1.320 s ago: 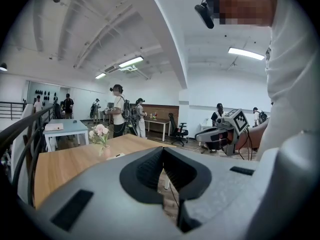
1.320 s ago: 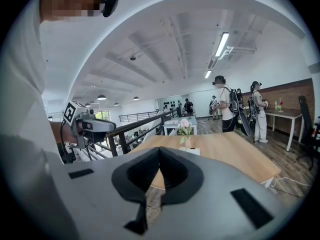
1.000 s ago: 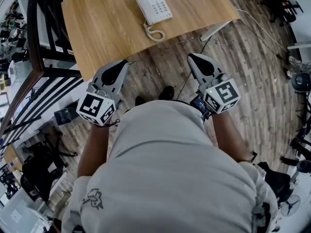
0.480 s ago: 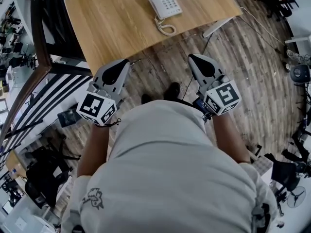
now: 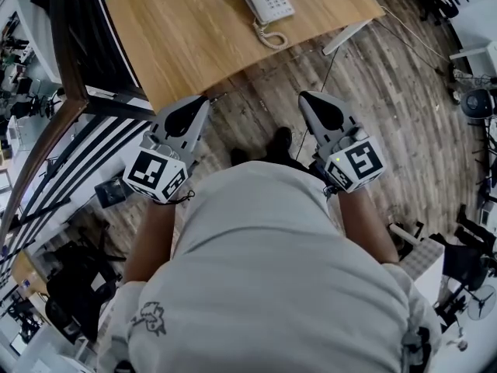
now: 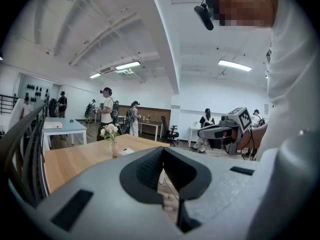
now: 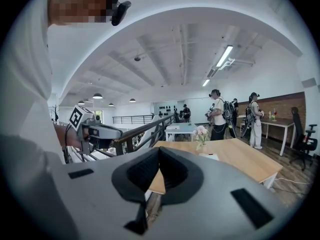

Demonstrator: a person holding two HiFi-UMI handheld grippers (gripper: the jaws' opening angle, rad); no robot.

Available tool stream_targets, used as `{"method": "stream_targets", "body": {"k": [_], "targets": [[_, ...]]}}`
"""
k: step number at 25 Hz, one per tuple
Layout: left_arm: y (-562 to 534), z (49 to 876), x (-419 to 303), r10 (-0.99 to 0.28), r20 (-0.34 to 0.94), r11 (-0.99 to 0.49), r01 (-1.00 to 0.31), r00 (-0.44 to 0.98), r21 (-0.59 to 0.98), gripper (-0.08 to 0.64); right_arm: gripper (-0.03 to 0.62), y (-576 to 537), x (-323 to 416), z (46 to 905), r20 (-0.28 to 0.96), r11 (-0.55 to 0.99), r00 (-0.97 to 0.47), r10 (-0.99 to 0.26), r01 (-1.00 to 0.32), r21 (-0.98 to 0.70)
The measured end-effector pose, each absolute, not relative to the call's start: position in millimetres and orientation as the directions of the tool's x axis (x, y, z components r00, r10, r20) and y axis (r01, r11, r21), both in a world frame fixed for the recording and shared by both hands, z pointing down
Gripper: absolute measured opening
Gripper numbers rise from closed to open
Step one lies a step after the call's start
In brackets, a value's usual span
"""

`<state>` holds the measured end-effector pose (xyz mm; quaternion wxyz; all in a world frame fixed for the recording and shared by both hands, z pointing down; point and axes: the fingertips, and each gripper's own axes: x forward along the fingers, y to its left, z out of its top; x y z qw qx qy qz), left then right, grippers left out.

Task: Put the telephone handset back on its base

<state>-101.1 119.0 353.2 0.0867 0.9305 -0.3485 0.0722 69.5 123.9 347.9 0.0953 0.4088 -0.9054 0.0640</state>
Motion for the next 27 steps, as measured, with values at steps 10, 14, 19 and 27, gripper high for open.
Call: {"method": "stream_targets", "body": {"k": [10, 14, 19, 27], "targets": [[132.2, 350.9, -118.4, -0.639, 0.173, -0.741, -0.66, 0.749, 0.12, 0.006, 0.006, 142.2, 51.3, 339.6, 0.206, 0.655, -0.646, -0.735, -0.755, -0.028], [132.7, 352.9, -120.4, -0.641, 0.172, -0.738, -0.662, 0.748, 0.128, 0.006, 0.006, 143.7, 48.9, 338.2, 0.2, 0.654, -0.648, -0.735, -0.755, -0.044], [132.2, 351.8, -119.7, -0.642, 0.165, -0.74, -0.661, 0.749, 0.125, 0.006, 0.006, 142.2, 48.4, 337.3, 0.198, 0.657, -0.65, -0.734, -0.753, -0.038], [130.7, 349.1, -113.8, -0.637, 0.167, -0.744, -0.657, 0.753, 0.125, 0.006, 0.006, 140.9, 48.7, 332.5, 0.196, 0.666, -0.66, -0.726, -0.745, -0.044]]}}
